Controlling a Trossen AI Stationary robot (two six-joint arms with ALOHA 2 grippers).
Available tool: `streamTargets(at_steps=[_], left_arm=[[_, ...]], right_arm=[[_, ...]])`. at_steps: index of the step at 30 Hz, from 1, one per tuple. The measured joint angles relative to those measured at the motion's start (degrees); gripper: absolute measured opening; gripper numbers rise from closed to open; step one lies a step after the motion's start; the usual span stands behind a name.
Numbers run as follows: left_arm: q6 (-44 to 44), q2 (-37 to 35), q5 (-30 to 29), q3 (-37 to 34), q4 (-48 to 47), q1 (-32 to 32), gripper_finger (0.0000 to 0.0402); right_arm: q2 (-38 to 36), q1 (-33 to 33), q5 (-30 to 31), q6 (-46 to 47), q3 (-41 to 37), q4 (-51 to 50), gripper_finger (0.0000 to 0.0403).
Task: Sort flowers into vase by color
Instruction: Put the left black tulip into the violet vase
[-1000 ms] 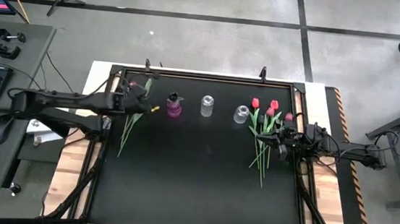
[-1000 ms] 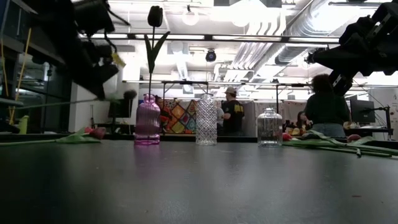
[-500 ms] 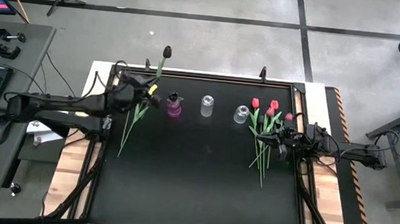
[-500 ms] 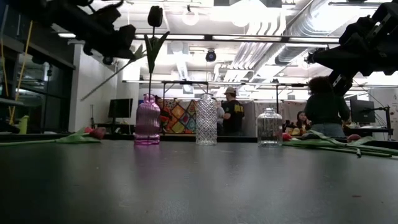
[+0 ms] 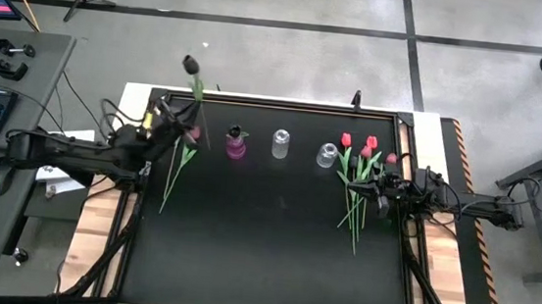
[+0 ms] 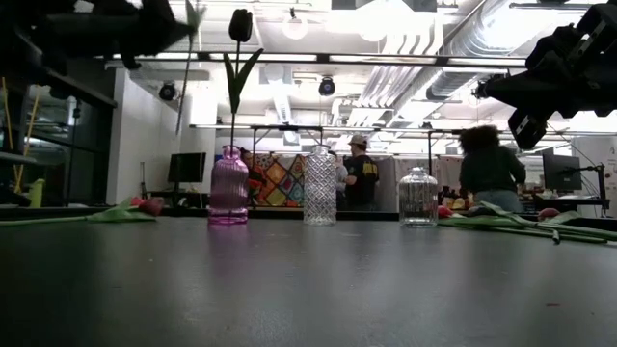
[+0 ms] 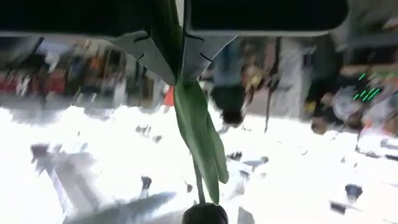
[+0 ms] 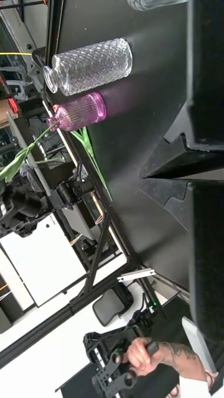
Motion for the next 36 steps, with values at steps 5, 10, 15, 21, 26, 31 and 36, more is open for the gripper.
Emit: streamTargets(at_steps=[5, 10, 15, 21, 26, 31, 36], left_arm=[[-0.5, 1.6, 5.3, 0.0, 4.2, 2.5, 0.0], [-2.9, 6.0, 8.3, 0.2, 10.0, 6.5, 0.0], [-5.6, 13.0, 14.5, 4.8, 11.3, 11.6, 0.0], [-7.5, 21.5, 20.6, 10.4, 11.3, 14.6, 0.0], [-8.1, 26.6, 21.1, 10.7, 12.2, 15.0, 0.0], [-8.8, 30.3, 21.1, 10.7, 20.0, 15.0, 0.0], [-9.6, 31.0, 21.1, 10.5, 20.2, 15.0, 0.0]], right_arm=[[0.0, 0.0, 0.0, 0.0, 0.0, 0.0, 0.0], [0.0, 0.0, 0.0, 0.0, 0.0, 0.0, 0.0], [0.0, 0.0, 0.0, 0.0, 0.0, 0.0, 0.0], [0.0, 0.0, 0.0, 0.0, 0.0, 0.0, 0.0], [0.0, 0.0, 0.0, 0.0, 0.0, 0.0, 0.0], [0.0, 0.0, 0.0, 0.0, 0.0, 0.0, 0.0], [0.0, 0.0, 0.0, 0.0, 0.0, 0.0, 0.0]])
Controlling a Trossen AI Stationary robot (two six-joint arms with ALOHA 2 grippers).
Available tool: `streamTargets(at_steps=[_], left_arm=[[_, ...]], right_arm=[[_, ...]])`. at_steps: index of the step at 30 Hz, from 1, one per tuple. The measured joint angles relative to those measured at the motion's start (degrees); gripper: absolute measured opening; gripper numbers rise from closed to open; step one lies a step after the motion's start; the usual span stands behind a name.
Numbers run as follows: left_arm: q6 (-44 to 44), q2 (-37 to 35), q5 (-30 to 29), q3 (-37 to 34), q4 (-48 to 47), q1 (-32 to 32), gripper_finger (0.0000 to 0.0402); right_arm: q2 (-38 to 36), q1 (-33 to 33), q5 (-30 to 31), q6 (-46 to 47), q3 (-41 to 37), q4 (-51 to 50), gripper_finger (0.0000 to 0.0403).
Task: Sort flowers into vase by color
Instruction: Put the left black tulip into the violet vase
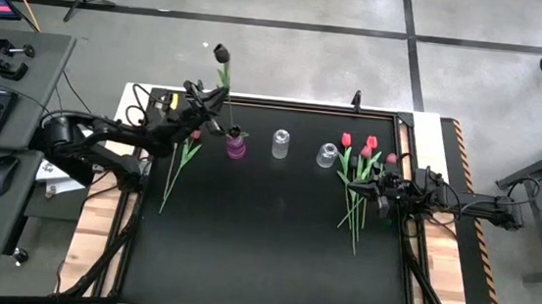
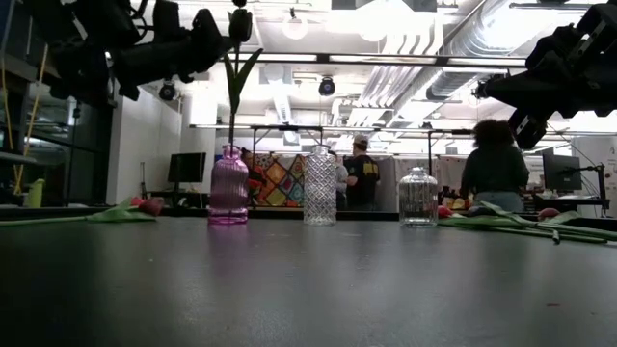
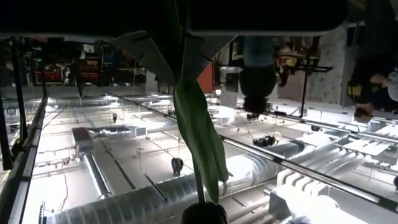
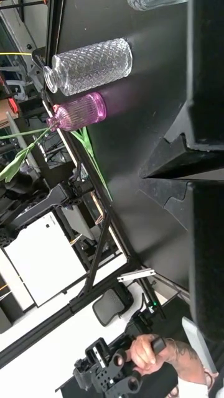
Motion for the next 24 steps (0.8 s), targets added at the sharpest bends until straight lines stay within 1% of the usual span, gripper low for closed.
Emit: streamTargets(at_steps=[11, 18, 21, 24], left_arm=[[0.0, 0.3, 0.2, -1.6, -0.3, 0.0, 0.0], [0.1, 0.4, 0.2, -2.0, -6.6, -1.0, 0.0], [0.2, 0.4, 0.2, -2.0, -7.3, -1.6, 0.0004], [2.5, 0.4, 0.1, -2.0, -7.6, -2.1, 0.0015]], right_arm=[[0.0, 0.0, 0.0, 0.0, 0.0, 0.0, 0.0], [0.0, 0.0, 0.0, 0.0, 0.0, 0.0, 0.0], [0.0, 0.0, 0.0, 0.0, 0.0, 0.0, 0.0], [0.0, 0.0, 0.0, 0.0, 0.0, 0.0, 0.0]])
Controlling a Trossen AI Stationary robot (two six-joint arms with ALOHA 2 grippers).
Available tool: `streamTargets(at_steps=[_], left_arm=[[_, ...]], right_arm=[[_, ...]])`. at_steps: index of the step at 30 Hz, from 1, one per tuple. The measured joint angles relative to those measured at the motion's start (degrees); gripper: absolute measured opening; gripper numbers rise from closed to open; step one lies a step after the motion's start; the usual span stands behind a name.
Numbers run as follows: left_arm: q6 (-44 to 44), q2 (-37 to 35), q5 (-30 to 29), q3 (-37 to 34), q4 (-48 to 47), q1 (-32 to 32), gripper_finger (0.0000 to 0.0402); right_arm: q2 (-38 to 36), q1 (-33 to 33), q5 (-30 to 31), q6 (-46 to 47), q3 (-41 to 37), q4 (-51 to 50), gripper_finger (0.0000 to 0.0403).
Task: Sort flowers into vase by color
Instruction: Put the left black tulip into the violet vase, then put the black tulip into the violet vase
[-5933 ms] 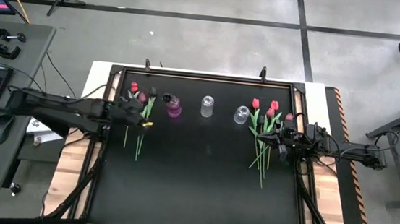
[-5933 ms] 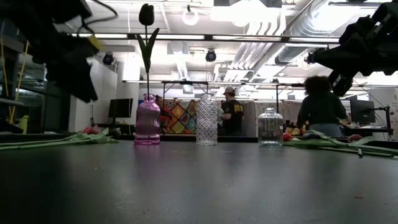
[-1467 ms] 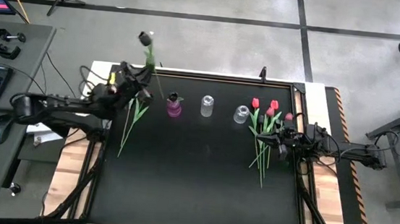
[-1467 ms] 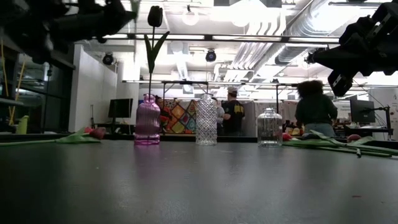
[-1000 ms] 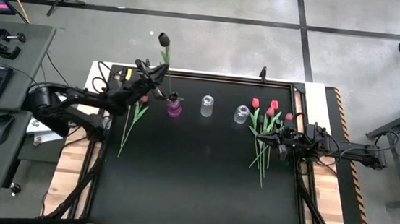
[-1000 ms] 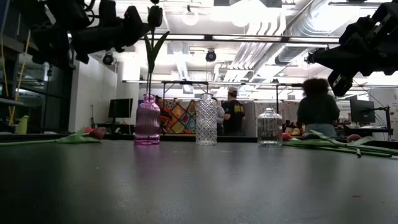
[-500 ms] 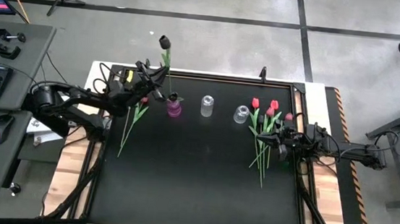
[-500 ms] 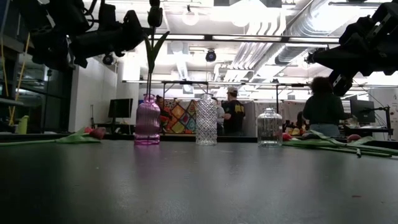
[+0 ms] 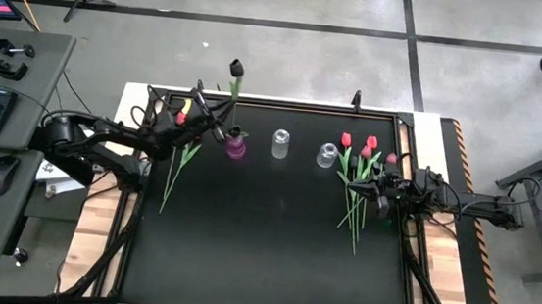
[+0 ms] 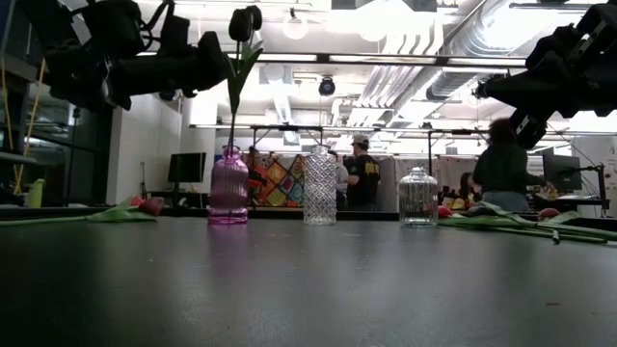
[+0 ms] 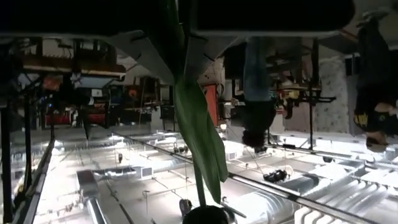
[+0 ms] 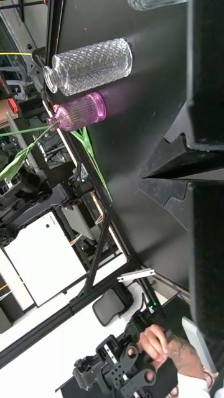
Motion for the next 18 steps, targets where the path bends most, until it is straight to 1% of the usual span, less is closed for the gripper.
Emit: streamTargets(at_steps=[6, 15, 18], left_arm=[[3.5, 0.0, -1.5, 0.0, -1.2, -1.3, 0.0056], [3.5, 0.0, -2.6, 0.0, -4.8, -1.8, 0.0145], [3.5, -0.7, -3.8, 0.0, -5.4, -1.8, 0.0172]], right_arm=[[0.0, 0.0, 0.0, 0.0, 0.0, 0.0, 0.0], [0.0, 0.0, 0.0, 0.0, 0.0, 0.0, 0.0], [0.0, 0.0, 0.0, 0.0, 0.0, 0.0, 0.0]])
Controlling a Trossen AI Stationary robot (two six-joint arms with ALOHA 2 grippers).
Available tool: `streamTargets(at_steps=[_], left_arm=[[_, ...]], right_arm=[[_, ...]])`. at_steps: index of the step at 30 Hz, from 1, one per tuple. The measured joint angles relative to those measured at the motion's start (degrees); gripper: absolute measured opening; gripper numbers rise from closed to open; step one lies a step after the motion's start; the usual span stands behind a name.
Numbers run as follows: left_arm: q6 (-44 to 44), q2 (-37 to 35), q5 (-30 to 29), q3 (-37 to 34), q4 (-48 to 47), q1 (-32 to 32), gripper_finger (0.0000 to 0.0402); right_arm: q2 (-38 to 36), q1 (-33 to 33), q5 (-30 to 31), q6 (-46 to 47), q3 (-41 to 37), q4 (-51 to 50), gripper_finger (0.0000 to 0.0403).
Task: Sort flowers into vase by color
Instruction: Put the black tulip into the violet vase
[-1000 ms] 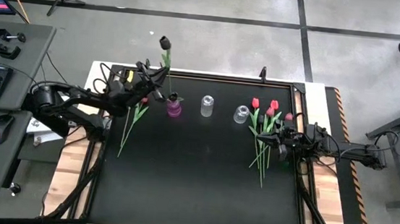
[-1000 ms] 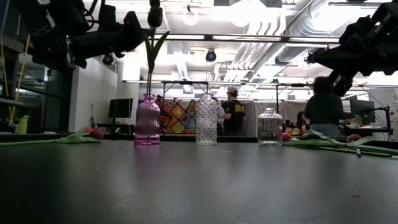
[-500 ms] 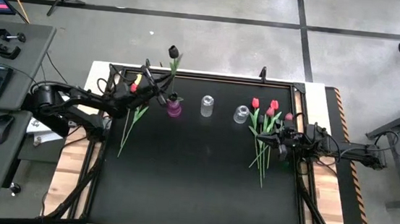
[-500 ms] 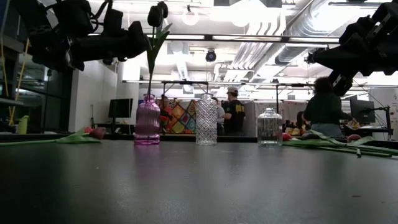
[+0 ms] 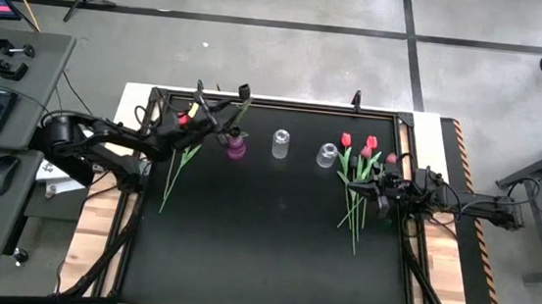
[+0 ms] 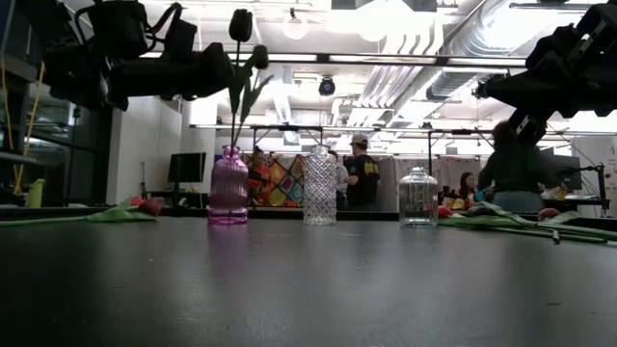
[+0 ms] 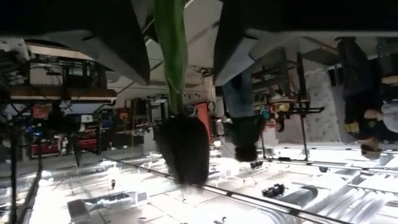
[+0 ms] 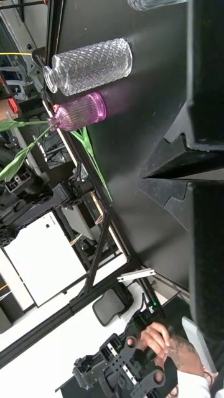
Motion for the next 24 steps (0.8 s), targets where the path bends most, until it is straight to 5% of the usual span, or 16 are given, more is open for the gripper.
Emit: streamTargets(at_steps=[7, 17, 24], left_arm=[[0.3, -7.2, -2.6, 0.0, -8.9, 0.0, 0.021], [0.3, -25.1, -3.2, 0.0, -31.9, 0.0, 0.0214], [-7.6, -36.7, -2.9, 0.0, -48.3, -1.3, 0.0214]], right_arm=[[0.0, 0.0, 0.0, 0.0, 0.0, 0.0, 0.0], [0.0, 0.0, 0.0, 0.0, 0.0, 0.0, 0.0], [0.0, 0.0, 0.0, 0.0, 0.0, 0.0, 0.0]])
